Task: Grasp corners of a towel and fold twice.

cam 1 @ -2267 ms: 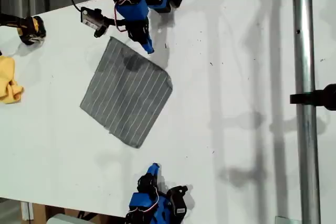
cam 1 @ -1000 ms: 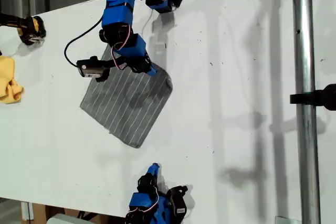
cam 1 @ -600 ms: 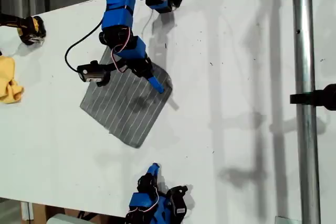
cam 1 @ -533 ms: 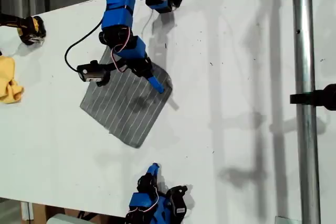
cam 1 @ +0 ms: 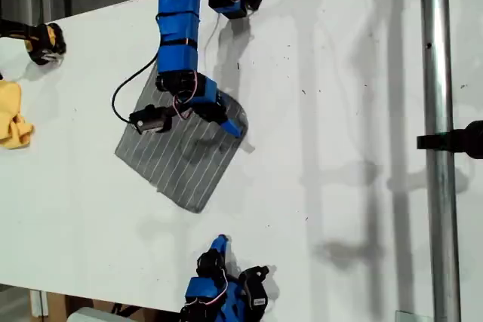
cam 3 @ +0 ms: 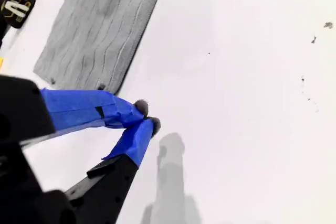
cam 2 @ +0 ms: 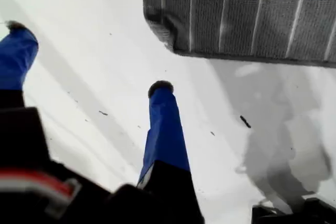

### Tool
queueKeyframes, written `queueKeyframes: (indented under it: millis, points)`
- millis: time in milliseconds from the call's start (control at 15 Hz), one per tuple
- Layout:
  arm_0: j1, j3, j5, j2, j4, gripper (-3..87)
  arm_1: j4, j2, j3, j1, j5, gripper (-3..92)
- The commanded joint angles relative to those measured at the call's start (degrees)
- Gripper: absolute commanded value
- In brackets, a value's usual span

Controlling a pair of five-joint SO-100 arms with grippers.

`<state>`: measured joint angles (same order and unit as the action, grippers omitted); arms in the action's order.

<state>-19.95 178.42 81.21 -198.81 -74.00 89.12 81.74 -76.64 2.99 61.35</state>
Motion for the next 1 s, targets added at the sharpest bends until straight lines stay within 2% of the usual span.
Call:
queueKeyframes:
  millis: [0,400,933]
  points:
    - [-0.5,0.2,0.8,-0.3,-0.1,-0.6,-1.8,-0.6,0.1,1.1,4.8,39.8]
    - [-0.6,0.2,0.4,-0.3,-0.1,-0.6,-5.7,-4.2,-6.0,1.0,12.6,39.4]
    - [-0.8,0.2,0.1,-0.3,-0.1,-0.6,-10.5,-11.5,-7.6,2.5,13.2,38.7]
